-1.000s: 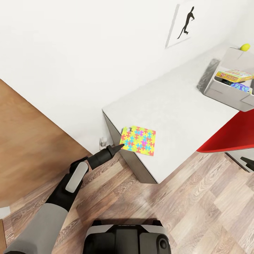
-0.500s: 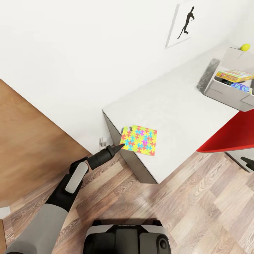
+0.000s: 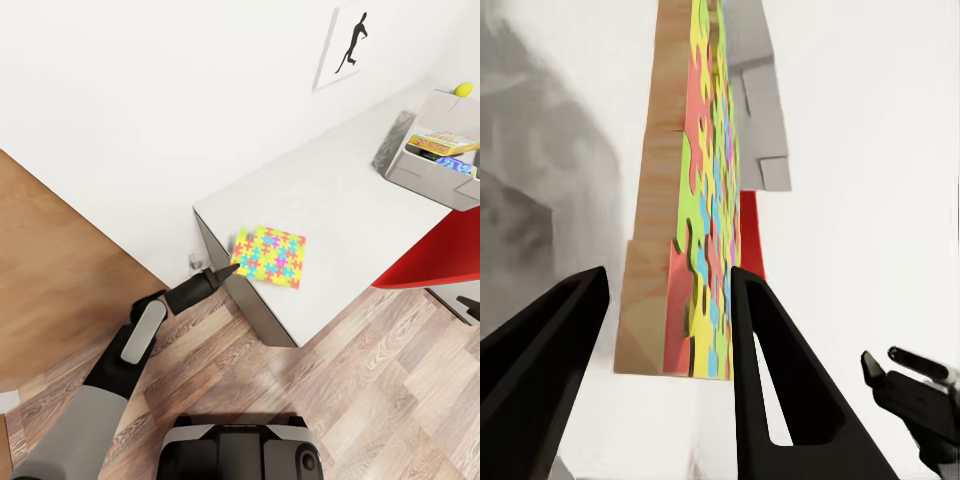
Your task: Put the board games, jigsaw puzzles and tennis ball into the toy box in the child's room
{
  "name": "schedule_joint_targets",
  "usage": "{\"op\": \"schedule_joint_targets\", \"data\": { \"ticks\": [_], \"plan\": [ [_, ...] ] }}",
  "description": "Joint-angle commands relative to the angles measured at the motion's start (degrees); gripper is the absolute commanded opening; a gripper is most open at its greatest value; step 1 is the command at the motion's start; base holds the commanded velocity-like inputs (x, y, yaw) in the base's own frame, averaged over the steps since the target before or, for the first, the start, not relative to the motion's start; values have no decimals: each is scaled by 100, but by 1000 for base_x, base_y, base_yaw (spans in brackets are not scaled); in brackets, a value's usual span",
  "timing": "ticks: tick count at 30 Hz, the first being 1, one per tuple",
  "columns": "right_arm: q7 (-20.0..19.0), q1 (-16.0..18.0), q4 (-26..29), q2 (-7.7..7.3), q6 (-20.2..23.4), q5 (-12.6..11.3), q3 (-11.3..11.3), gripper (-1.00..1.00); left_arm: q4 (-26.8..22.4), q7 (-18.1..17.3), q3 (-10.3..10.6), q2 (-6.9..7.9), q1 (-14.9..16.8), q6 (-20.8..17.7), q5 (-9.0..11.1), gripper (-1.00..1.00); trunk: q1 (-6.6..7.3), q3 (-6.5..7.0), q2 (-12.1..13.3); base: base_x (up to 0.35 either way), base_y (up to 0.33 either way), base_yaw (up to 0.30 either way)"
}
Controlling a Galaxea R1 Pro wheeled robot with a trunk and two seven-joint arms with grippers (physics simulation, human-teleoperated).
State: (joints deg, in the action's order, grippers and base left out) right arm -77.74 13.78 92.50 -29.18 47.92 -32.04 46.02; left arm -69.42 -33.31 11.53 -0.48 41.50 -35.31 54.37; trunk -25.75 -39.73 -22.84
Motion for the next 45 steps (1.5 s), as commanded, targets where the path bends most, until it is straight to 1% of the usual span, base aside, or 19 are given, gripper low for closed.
{"op": "schedule_joint_targets", "data": {
  "ticks": [1, 2, 3, 4, 6, 9, 11, 12, 13, 14, 19, 20, 22, 25, 26, 30, 33, 39, 45],
  "plan": [
    [-9, 4, 1, -8, 54, -13, 6, 100, -130, 109, 35, -2, 14, -53, 33, -100, -3, -7, -8, 0, 0, 0],
    [-8, 6, 2, -16, 66, -13, 9, 100, -281, 243, 66, -8, 25, -78, 41, -100, -3, -7, -8, 0, 0, 0],
    [-8, 6, 2, -16, 66, -13, 9, 100, -281, 243, 66, -8, 25, -78, 41, -100, -3, -7, -8, 0, 0, 0],
    [-5, 7, 1, -27, 81, -13, 12, 100, -459, 407, 91, -23, 35, -120, 49, -100, -3, -7, -8, 0, 0, 0],
    [1, 13, -1, -60, 122, -12, 15, 100, -868, 818, 126, -89, 47, -251, 64, -100, -3, -7, -8, 0, 0, 0],
    [7, 23, -2, -145, 284, -13, 20, 100, -1430, 1530, 151, -252, 59, -451, 88, -100, -3, -7, -8, 0, 0, 0],
    [6, 26, -3, -240, 457, -11, 27, 100, -1659, 1919, 162, -353, 104, -553, 166, -100, -3, -7, -8, 0, 0, 0],
    [6, 23, -3, -288, 544, -12, 29, 100, -1737, 2061, 168, -391, 160, -601, 242, -100, -3, -7, -8, 0, 0, 0],
    [6, 23, -3, -288, 544, -12, 29, 100, -1737, 2061, 168, -391, 160, -601, 242, -100, -3, -7, -8, 0, 0, 0],
    [4, 19, -3, -335, 620, -14, 35, 100, -1796, 2179, 173, -419, 240, -646, 342, -100, -3, -7, -8, 0, 0, 0],
    [-7, -16, -4, -468, 846, -19, 178, 100, -1880, 2544, 191, -497, 731, -835, 961, -100, -3, -7, -8, 0, 0, -1],
    [-7, -16, -4, -468, 846, -19, 178, 100, -1880, 2544, 191, -497, 731, -835, 961, -100, -3, -7, -8, 0, 0, -7],
    [-8, -22, -4, -490, 892, -20, 302, 100, -1887, 2659, 199, -516, 927, -879, 1143, -100, -3, -7, -8, 0, 0, -39],
    [-10, -29, -4, -508, 932, -21, 504, 100, -1897, 2865, 256, -542, 1169, -919, 1343, -100, -3, -7, -8, 0, 0, -120],
    [-10, -29, -4, -508, 932, -21, 504, 100, -1897, 2865, 256, -542, 1169, -919, 1343, -100, -3, -7, -8, 0, 0, -150],
    [-12, -37, -4, -520, 957, -22, 686, 100, -1904, 3091, 443, -553, 1339, -941, 1707, -100, -3, -7, -8, 0, 0, -197],
    [-12, -40, -4, -524, 965, -22, 773, 100, -1906, 3212, 520, -538, 1401, -950, 1938, -100, -3, -7, -8, 0, 0, -234],
    [-13, -42, -4, -530, 972, -22, 841, 100, -1908, 3516, 576, -521, 1478, -961, 2142, -100, -3, -7, -8, 0, 0, -254],
    [-13, -42, -4, -541, 970, -22, 859, 100, -1902, 3667, 604, -541, 1652, -983, 2202, -100, -3, -7, -8, 0, 0, -263]
  ]
}}
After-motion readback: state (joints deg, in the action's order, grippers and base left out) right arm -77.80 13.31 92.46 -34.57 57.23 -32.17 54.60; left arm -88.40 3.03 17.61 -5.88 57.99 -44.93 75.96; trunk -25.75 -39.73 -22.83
